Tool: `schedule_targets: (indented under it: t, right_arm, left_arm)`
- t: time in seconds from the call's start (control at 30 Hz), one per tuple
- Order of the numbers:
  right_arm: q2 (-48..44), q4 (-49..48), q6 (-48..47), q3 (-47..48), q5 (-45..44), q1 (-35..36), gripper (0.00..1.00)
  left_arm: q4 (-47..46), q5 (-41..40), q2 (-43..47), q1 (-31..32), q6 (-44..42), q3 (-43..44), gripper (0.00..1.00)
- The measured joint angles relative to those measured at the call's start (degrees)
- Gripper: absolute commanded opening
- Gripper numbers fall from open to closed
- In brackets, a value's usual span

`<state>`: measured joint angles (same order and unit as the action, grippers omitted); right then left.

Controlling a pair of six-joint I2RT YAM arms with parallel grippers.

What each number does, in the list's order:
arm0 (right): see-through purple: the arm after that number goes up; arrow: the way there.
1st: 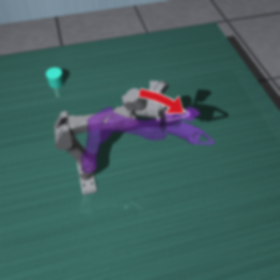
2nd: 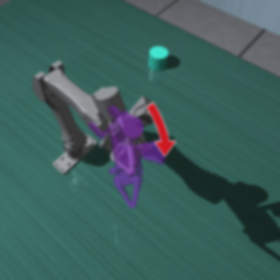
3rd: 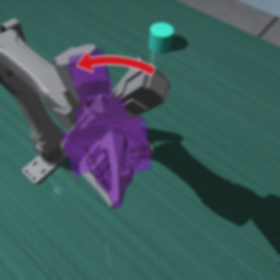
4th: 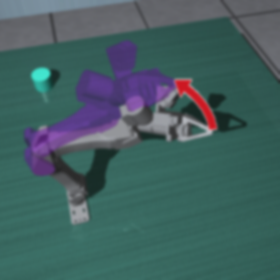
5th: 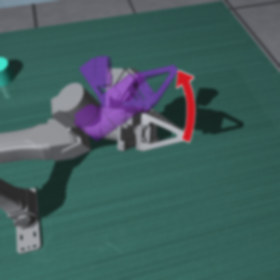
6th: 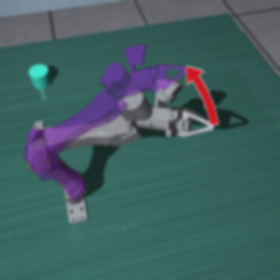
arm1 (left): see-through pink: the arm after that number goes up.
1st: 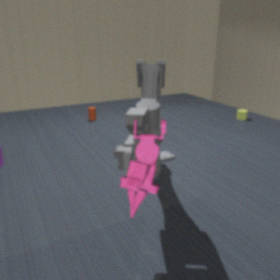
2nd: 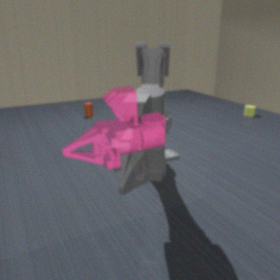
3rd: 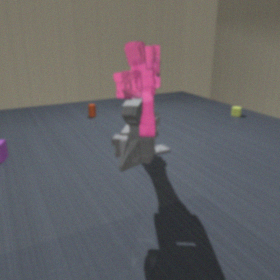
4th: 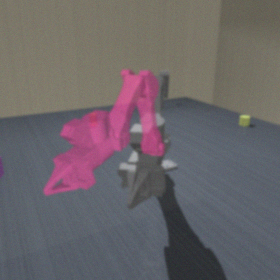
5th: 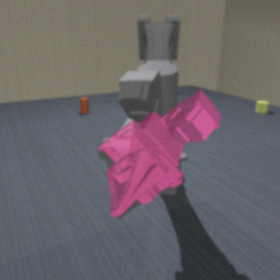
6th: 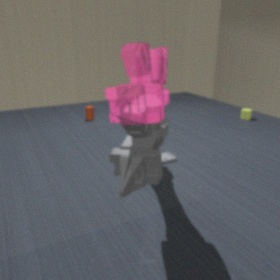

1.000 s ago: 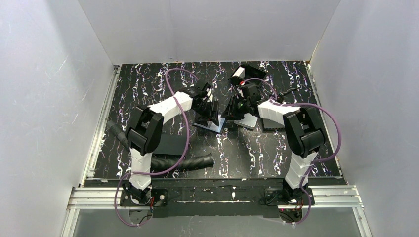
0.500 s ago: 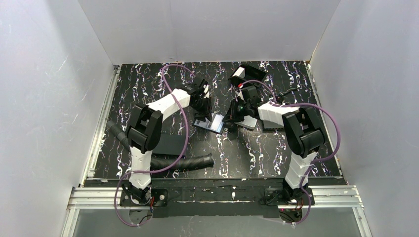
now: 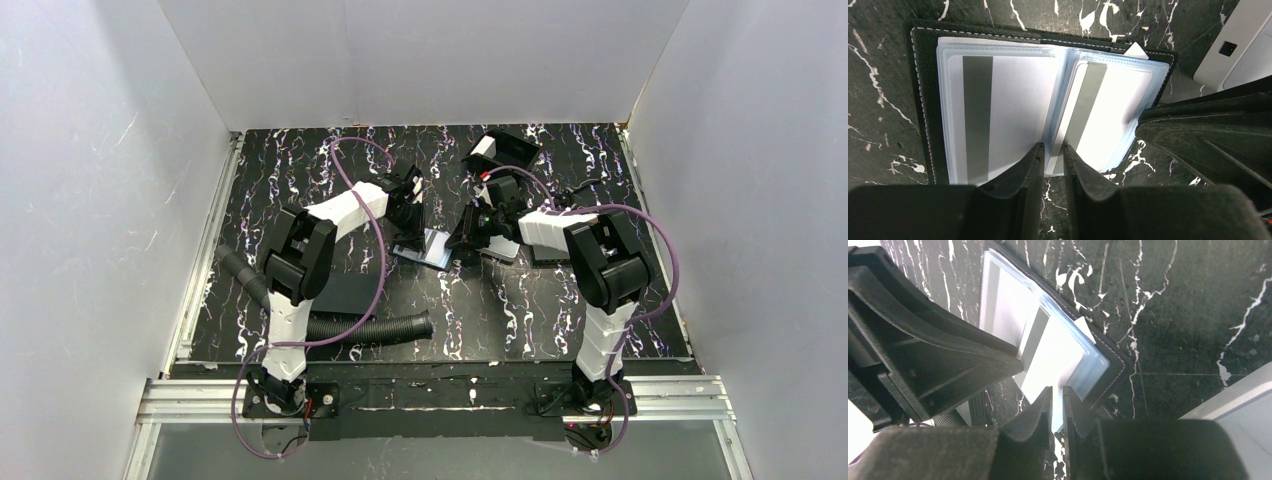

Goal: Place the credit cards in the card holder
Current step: Open the card holder at the center of the board.

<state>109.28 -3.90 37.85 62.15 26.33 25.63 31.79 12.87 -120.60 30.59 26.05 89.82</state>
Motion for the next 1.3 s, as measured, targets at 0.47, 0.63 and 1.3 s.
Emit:
schedule_targets:
  t: [0.47,0.63,1.3]
  right_arm:
    - [0.76,-1.51,2.54,-1.20,0.48,0.00,0.26]
    - [0.76,-1.74,2.74,-1.34,0.51,0.00,0.26]
    - [1.05,-13.17,13.75,-7.14,3.49,-1.03,0.33]
  left_arm:
    - [2.04,0.24,-1.95,-0.04,0.62,1.90,0.03]
    - [3.00,0.24,-2.61,-0.09,0.60,2.82,0.00]
    - [2.64,3.41,-3.19,-1.25,1.53,2.60,0.00]
